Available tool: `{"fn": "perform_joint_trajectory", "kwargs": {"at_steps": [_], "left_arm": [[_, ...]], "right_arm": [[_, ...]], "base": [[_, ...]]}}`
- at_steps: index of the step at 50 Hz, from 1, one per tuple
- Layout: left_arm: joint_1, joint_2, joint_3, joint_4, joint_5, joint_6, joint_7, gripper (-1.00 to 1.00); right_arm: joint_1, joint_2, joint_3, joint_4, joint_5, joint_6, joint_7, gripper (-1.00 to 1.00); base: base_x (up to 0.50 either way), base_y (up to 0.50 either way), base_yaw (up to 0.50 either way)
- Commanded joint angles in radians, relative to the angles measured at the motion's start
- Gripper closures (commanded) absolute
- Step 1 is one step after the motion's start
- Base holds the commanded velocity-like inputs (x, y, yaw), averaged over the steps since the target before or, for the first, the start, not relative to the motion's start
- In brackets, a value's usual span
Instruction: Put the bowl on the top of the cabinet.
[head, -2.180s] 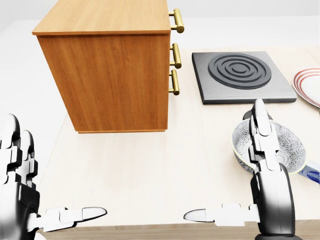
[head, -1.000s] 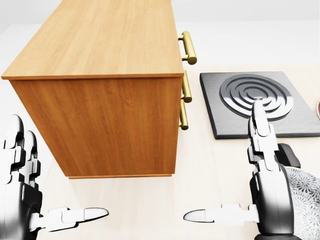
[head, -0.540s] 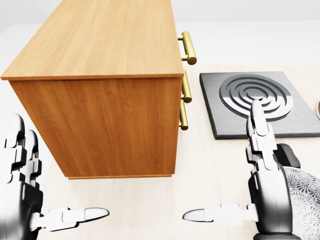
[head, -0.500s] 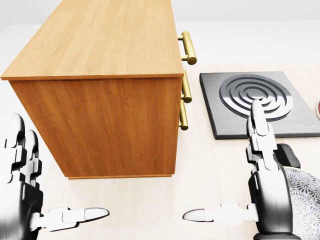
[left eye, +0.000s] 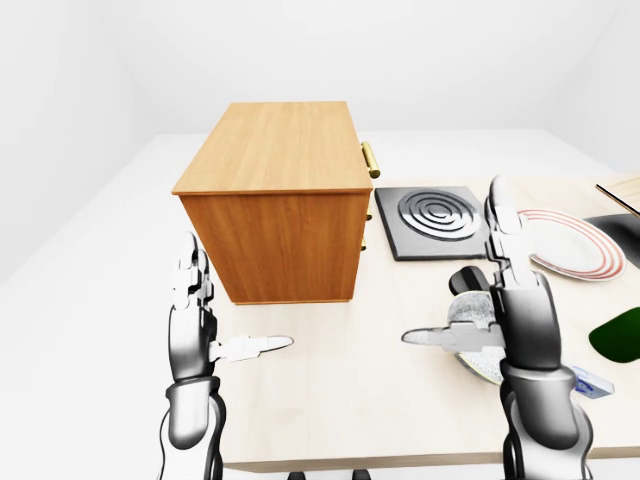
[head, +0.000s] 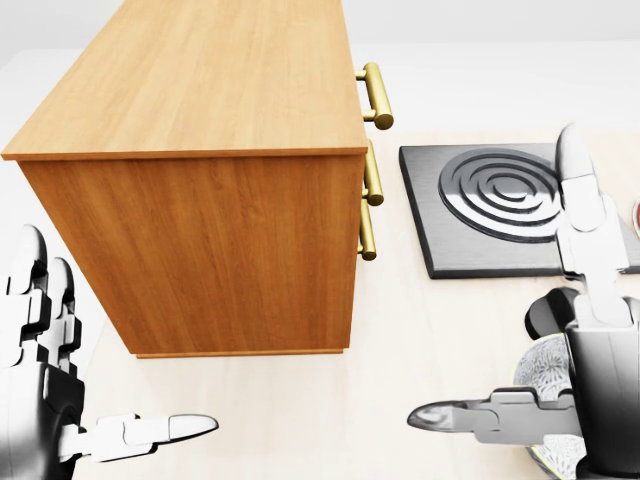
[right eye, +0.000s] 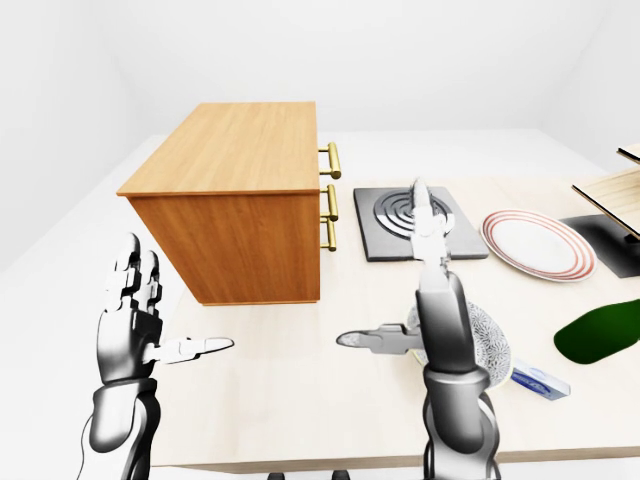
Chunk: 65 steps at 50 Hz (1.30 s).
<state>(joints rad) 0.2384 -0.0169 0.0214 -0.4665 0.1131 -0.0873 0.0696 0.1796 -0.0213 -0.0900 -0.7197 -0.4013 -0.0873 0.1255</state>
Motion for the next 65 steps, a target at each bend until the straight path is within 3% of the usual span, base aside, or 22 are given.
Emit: {"fn": "perform_joint_trajectory", "kwargs": {"at_steps": [1,6,11,20,27,41,65], "left_arm": [[-0.006,0.0,0.001,0.009,0.005,0.0,0.008,-1.0],[-0.007,0.0,-0.001,0.012,0.006,0.0,0.009,-1.0],[-0.006,0.001,0.0,0.016,0.004,0.0,0.009,-1.0],[-0.01,0.0,0.002,0.018,0.006,0.0,0.012,-1.0],[-0.013,0.0,0.004,0.012,0.007,0.0,0.015,-1.0],[-0.009,0.0,0.003,0.002,0.005,0.0,0.014,-1.0],[-0.009,0.001,-0.003,0.012,0.01,0.0,0.013,-1.0]], "right_arm": [[-0.064,-0.036,-0.14,-0.153,-0.078,0.005,0.189,-1.0],[-0.015,-0.034,-0.179,-0.129,-0.113,0.0,0.269,-1.0],[0.105,0.013,-0.228,-0.149,-0.146,0.0,0.38,-1.0],[0.199,0.089,-0.324,-0.16,-0.166,0.0,0.573,-1.0],[0.227,0.128,-0.385,-0.087,-0.212,0.0,0.573,-1.0],[0.267,0.179,-0.413,-0.001,-0.262,0.0,0.573,-1.0],[0.262,0.152,-0.43,0.136,-0.366,0.0,0.573,-1.0]], "base": [[0.0,0.0,0.0],[0.0,0.0,0.0],[0.0,0.0,0.0],[0.0,0.0,0.0],[0.0,0.0,0.0],[0.0,0.0,0.0],[0.0,0.0,0.0]]}}
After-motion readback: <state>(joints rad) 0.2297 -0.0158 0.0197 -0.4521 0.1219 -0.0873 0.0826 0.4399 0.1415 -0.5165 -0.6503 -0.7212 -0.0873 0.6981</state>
